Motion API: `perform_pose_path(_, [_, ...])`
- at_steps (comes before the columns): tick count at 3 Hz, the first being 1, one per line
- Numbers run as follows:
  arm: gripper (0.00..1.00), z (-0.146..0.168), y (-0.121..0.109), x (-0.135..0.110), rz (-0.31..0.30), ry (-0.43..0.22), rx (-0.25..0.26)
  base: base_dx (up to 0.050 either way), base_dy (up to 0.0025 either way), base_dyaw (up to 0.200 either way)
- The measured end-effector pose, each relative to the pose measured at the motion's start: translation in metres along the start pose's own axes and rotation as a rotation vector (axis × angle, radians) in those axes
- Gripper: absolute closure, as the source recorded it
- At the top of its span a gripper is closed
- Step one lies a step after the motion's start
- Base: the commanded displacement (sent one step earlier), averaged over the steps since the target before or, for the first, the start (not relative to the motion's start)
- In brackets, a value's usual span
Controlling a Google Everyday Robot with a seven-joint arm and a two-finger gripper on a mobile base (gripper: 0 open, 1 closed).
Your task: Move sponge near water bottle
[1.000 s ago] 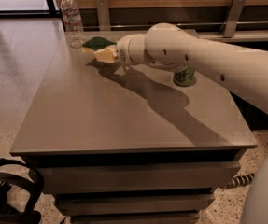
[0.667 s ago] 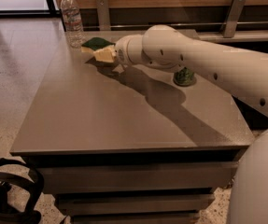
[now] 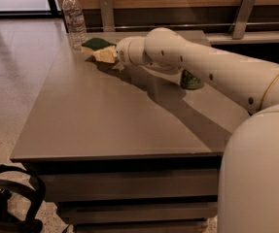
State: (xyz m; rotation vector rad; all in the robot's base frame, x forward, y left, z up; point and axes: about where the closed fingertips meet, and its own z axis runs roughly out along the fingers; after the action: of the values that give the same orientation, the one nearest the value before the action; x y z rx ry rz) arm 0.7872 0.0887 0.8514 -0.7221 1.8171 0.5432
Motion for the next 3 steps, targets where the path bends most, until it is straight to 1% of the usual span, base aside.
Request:
perform_pose_path(1, [1.00,0.0196,-0.0023,-0.0030,0.003,-0.015,-0.024,0.000,0.00000,0.000])
perform_pose_path(2, [0.84,0.0208,-0.0015,-0.0038,0.003,-0.017,-0.025,0.000,0.00000,0.000])
perform_pose_path(3, [0.61,0.0222,0.0005,-0.0033,0.003,-0.015,-0.028,0.000,0.00000,0.000])
